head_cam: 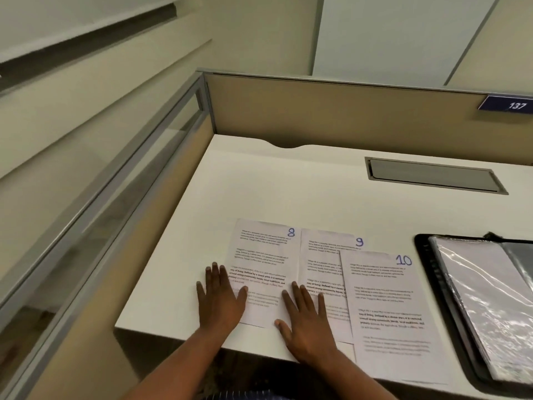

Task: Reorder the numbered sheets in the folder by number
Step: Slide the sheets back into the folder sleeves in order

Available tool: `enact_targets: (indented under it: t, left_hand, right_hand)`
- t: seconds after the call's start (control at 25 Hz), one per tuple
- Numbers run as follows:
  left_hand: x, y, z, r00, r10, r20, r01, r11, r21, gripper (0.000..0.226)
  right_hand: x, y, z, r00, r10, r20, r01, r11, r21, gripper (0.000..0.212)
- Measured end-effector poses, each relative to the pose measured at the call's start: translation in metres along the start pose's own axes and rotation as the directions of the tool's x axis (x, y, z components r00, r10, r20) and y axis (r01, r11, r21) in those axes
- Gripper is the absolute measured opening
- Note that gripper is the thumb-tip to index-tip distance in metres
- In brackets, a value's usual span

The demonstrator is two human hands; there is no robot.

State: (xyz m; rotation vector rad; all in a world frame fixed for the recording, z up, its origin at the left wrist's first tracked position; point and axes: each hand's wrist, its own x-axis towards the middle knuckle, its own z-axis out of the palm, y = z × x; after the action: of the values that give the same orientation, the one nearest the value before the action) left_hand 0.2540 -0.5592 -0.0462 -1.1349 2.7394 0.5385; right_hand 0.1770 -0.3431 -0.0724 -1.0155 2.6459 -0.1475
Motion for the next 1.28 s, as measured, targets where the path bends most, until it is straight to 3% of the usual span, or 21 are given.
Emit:
enact_targets:
  t: [0.2,0.36,0.48,0.64,0.72,0.84,1.12,1.28]
  left_hand:
    - [0.016,-0.021,-0.004,0.997,-0.075,0.012,0.076,0.983,-0.165,0.078]
    - [0.02,-0.02,-0.011,0.977,-0.157,-0.143,0.092,0.92,-0.382,0.05]
    - [0.028,-0.018,-0.03,0.959,-0.267,-0.099,0.166,0.807,-0.567,0.046]
    - [0.053,-0.029,-0.043,0.944,-0.328,-0.008,0.214,0.633,-0.744,0.022]
    - [0.06,-0.035,-0.046,0.951,-0.309,0.003,0.2,0.608,-0.768,0.018]
    - [0.063,-0.041,-0.048,0.967,-0.253,0.012,0.182,0.663,-0.727,0.014]
    - [0.058,-0.036,-0.039,0.979,-0.171,0.115,0.199,0.638,-0.744,0.019]
    - [0.054,-0.038,-0.043,0.985,-0.151,0.085,0.156,0.557,-0.815,0.01]
  right_hand:
    - [0.009,-0.027,0.004,1.0,0.008,-0.018,-0.008,1.0,-0.021,0.072]
    - [0.009,-0.035,0.007,1.0,0.0,-0.021,0.0,1.0,-0.021,0.073]
    - [0.011,-0.037,0.006,1.0,0.003,-0.011,-0.003,1.0,0.009,0.072]
    - [0.014,-0.034,-0.006,0.992,0.041,-0.121,-0.025,0.991,0.129,0.066]
    - [0.023,-0.034,-0.014,0.977,0.124,-0.174,-0.07,0.955,0.289,0.063]
    - [0.04,-0.034,-0.027,0.952,0.233,-0.199,-0.128,0.892,0.433,0.059]
    - [0.049,-0.03,-0.026,0.983,0.163,-0.083,-0.132,0.946,0.296,0.061]
    - [0.047,-0.031,-0.032,0.961,0.231,-0.148,-0.14,0.876,0.461,0.057]
